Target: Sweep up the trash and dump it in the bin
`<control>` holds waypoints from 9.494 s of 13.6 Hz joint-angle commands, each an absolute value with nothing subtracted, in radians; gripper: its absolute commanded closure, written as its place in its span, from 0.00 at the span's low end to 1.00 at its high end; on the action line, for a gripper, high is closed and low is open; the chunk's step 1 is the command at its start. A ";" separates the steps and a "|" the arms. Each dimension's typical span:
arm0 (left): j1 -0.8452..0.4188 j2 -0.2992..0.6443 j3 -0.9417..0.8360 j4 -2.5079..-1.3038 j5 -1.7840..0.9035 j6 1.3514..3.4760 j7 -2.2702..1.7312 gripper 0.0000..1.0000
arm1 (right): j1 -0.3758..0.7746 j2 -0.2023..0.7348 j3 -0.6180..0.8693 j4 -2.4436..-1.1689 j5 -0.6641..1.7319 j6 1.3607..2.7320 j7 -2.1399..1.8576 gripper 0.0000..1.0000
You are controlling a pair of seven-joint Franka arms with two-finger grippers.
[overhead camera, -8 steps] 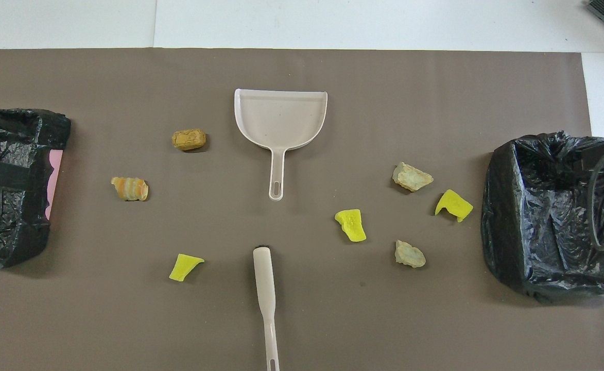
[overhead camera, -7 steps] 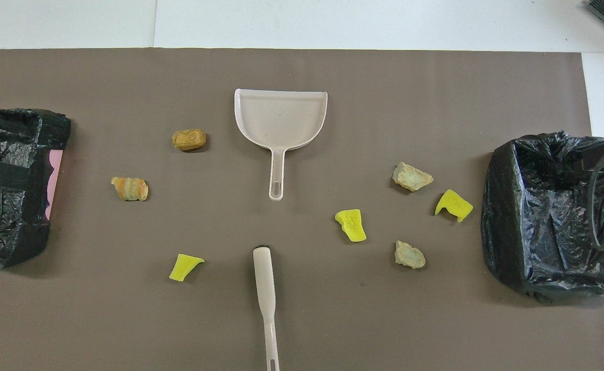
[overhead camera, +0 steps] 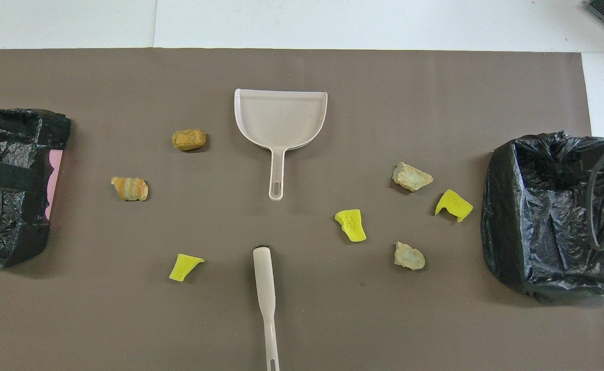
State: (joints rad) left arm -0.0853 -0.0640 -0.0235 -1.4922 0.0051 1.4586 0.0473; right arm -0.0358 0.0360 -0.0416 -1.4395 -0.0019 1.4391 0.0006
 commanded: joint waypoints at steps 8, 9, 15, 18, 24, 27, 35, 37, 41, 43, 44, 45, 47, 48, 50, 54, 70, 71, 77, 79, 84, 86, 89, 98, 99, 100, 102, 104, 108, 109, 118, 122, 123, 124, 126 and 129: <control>-0.133 -0.123 -0.058 -1.578 -0.030 1.508 0.046 0.00 | 0.113 0.020 -0.034 -1.549 -0.008 1.560 0.064 0.00; -0.143 -0.150 -0.058 -1.619 -0.053 1.534 0.045 0.00 | 0.136 0.049 -0.034 -1.537 -0.003 1.569 0.096 0.00; -0.395 -0.219 -0.066 -1.874 -0.066 1.598 -0.190 0.00 | 0.250 0.199 -0.032 -1.513 0.055 1.684 0.237 0.00; -0.526 -0.308 -0.067 -2.087 -0.067 1.768 -0.340 0.00 | 0.326 0.297 -0.028 -1.497 0.055 1.797 0.368 0.00; -0.739 -0.341 -0.067 -2.330 -0.095 1.975 -0.530 0.00 | 0.451 0.483 -0.020 -1.389 0.086 1.957 0.599 0.00; -0.857 -0.307 -0.067 -2.434 -0.095 2.141 -0.641 0.00 | 0.518 0.578 -0.021 -1.313 0.083 2.006 0.739 0.00; -0.977 -0.255 -0.067 -2.572 -0.095 2.290 -0.744 0.00 | 0.607 0.663 -0.021 -1.322 0.060 2.085 0.850 0.00; -0.977 -0.232 -0.067 -2.571 -0.095 2.307 -0.742 0.00 | 0.611 0.663 -0.020 -1.327 0.052 2.091 0.848 0.11; -0.971 -0.224 -0.064 -2.565 -0.095 2.296 -0.738 0.36 | 0.606 0.663 -0.021 -1.333 0.035 2.091 0.831 0.58; -0.966 -0.224 -0.063 -2.563 -0.095 2.283 -0.735 0.70 | 0.604 0.661 -0.020 -1.333 0.034 2.091 0.796 0.74; -0.962 -0.222 -0.063 -2.560 -0.094 2.278 -0.733 0.78 | 0.601 0.661 -0.020 -1.333 0.035 2.091 0.789 0.88; -0.962 -0.219 -0.061 -2.557 -0.092 2.269 -0.733 0.85 | 0.601 0.661 -0.020 -1.333 0.035 2.091 0.787 1.00; -0.957 -0.219 -0.060 -2.545 -0.086 2.243 -0.735 1.00 | 0.592 0.655 -0.021 -1.332 0.035 2.088 0.779 1.00; -0.945 -0.219 -0.060 -2.530 -0.083 2.226 -0.733 1.00 | 0.581 0.650 -0.021 -1.331 0.037 2.086 0.764 1.00; -0.911 -0.219 -0.060 -2.497 -0.083 2.174 -0.729 1.00 | 0.571 0.637 -0.025 -1.330 0.035 2.072 0.709 1.00; -0.835 -0.244 -0.057 -2.450 -0.037 2.120 -0.718 1.00 | 0.537 0.572 -0.035 -1.331 0.031 2.002 0.539 1.00; -0.219 0.145 -0.054 -1.902 0.161 1.997 -0.189 1.00 | 0.396 0.356 -0.025 -1.575 0.041 1.793 -0.860 1.00; -0.210 0.182 -0.054 -1.881 0.161 2.008 -0.166 1.00 | 0.396 0.329 -0.025 -1.627 0.049 1.796 -0.946 1.00; -0.103 0.294 -0.060 -1.825 0.150 2.094 0.021 1.00 | 0.477 0.218 -0.025 -1.881 0.035 2.003 -1.051 1.00; -0.104 0.288 -0.063 -1.839 0.144 2.089 0.075 1.00 | 0.494 0.232 -0.026 -1.890 0.034 2.035 -1.042 1.00; -0.117 0.258 -0.066 -1.893 0.143 2.071 0.297 1.00 | 0.492 0.229 -0.026 -1.914 0.018 2.052 -1.042 1.00; -0.135 0.246 -0.066 -1.905 0.141 2.060 0.453 1.00 | 0.492 0.227 -0.026 -1.917 0.018 2.057 -1.042 1.00; -0.176 0.203 -0.066 -1.975 0.141 2.037 0.479 1.00 | 0.494 0.227 -0.026 -1.950 0.017 2.085 -1.042 1.00; -0.388 0.092 -0.066 -2.138 0.064 2.039 0.226 1.00 | 0.494 0.225 -0.026 -1.959 0.017 2.094 -1.042 1.00; -0.415 0.089 -0.066 -2.138 0.045 2.034 0.180 1.00 | 0.494 0.225 -0.026 -1.959 0.017 2.094 -1.042 1.00; -0.448 0.084 -0.066 -2.134 0.026 2.019 0.122 1.00 | 0.494 0.225 -0.026 -1.960 0.017 2.094 -1.040 1.00; -0.462 0.084 -0.064 -2.103 0.026 1.978 0.048 1.00 | 0.494 0.225 -0.026 -1.959 0.018 2.094 -1.042 1.00; -0.448 0.046 -0.057 -2.089 0.026 1.925 0.045 1.00 | 0.492 0.225 -0.026 -1.959 0.018 2.094 -1.042 1.00; -0.332 -0.009 -0.052 -2.094 0.032 1.885 -0.171 1.00 | 0.492 0.225 -0.026 -1.960 0.018 2.094 -1.040 1.00; -0.293 -0.021 -0.051 -2.092 0.038 1.887 -0.185 1.00 | 0.492 0.225 -0.026 -1.959 0.017 2.091 -1.040 1.00; -0.036 -0.078 -0.054 -2.167 0.190 1.899 -0.193 1.00 | 0.494 0.224 -0.026 -1.959 0.017 2.089 -1.040 1.00; -0.028 -0.115 -0.054 -2.288 0.192 1.989 -0.210 1.00 | 0.494 0.224 -0.026 -1.960 0.017 2.089 -1.040 1.00; -0.029 -0.110 -0.055 -2.305 0.192 2.017 -0.241 1.00 | 0.494 0.224 -0.026 -1.960 0.018 2.089 -1.040 1.00; -0.038 -0.104 -0.055 -2.316 0.192 2.041 -0.256 1.00 | 0.495 0.224 -0.026 -1.959 0.018 2.089 -1.040 1.00; -0.049 -0.097 -0.061 -2.321 0.190 2.057 -0.271 1.00 | 0.494 0.224 -0.026 -1.959 0.017 2.088 -1.040 1.00; -0.159 -0.094 -0.061 -2.336 0.128 2.055 -0.281 1.00 | 0.494 0.224 -0.026 -1.960 0.017 2.089 -1.040 1.00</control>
State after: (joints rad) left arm -0.0870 -0.0716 -0.0673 -2.3018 0.1575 2.0305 -0.2494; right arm 0.5038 0.2555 -0.0338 -1.9204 0.0299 2.0696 -1.0264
